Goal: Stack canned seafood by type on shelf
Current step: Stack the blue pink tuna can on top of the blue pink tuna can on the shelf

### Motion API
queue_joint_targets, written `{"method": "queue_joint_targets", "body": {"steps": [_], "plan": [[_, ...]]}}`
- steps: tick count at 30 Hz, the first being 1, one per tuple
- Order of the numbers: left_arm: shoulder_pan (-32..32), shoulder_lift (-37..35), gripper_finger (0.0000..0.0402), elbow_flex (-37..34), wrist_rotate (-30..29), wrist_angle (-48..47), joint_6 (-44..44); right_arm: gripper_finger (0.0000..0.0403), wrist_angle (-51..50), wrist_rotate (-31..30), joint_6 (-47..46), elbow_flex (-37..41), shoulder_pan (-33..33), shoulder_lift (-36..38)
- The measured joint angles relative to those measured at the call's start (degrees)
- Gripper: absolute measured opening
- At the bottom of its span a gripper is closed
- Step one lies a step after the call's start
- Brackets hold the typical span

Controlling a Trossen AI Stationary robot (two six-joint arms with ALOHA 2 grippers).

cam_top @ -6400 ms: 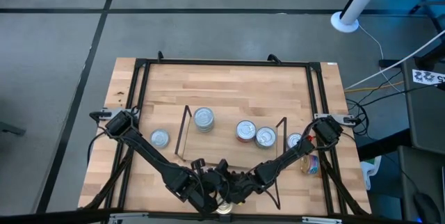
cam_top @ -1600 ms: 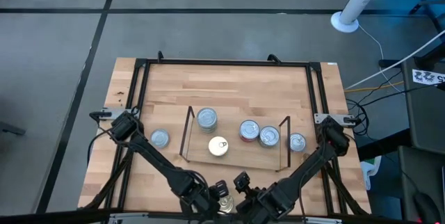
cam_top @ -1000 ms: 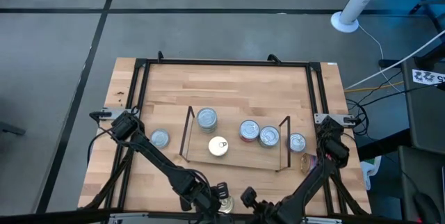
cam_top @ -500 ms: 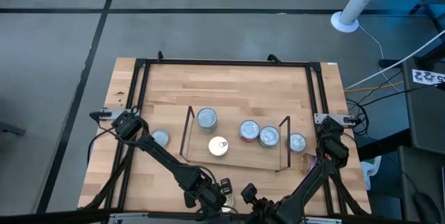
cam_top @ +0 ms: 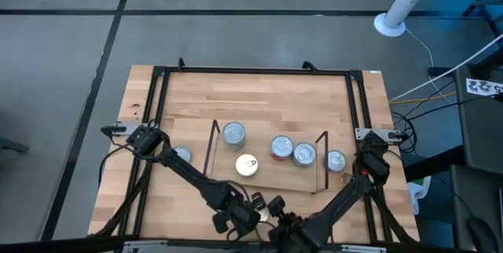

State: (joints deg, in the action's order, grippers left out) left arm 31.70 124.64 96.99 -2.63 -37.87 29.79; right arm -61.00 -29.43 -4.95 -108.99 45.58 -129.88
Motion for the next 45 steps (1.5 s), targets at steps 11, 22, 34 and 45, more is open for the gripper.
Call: {"method": "queue_joint_targets", "body": {"steps": [11, 22, 34, 45], "plan": [[-1.45, -0.37, 0.0, 0.29, -0.18, 2.92, -10.36, 0.0308, 1.6, -6.03, -7.28, 0.88, -0.22, 0.02], [-2.23, -0.52, 0.0, 0.52, -0.15, 5.23, -18.14, 0.0308, 4.52, -1.74, -16.2, 0.88, 1.81, 0.04], [-2.27, -0.52, 0.0, 0.57, -0.14, 9.44, -27.39, 0.0308, 4.38, -3.52, -20.77, 0.88, 2.4, 0.03], [-3.72, -0.63, 0.0, 0.57, 0.0, 12.43, -35.71, 0.0308, 6.0, -1.38, -25.45, 3.14, 2.45, 0.04]]}}
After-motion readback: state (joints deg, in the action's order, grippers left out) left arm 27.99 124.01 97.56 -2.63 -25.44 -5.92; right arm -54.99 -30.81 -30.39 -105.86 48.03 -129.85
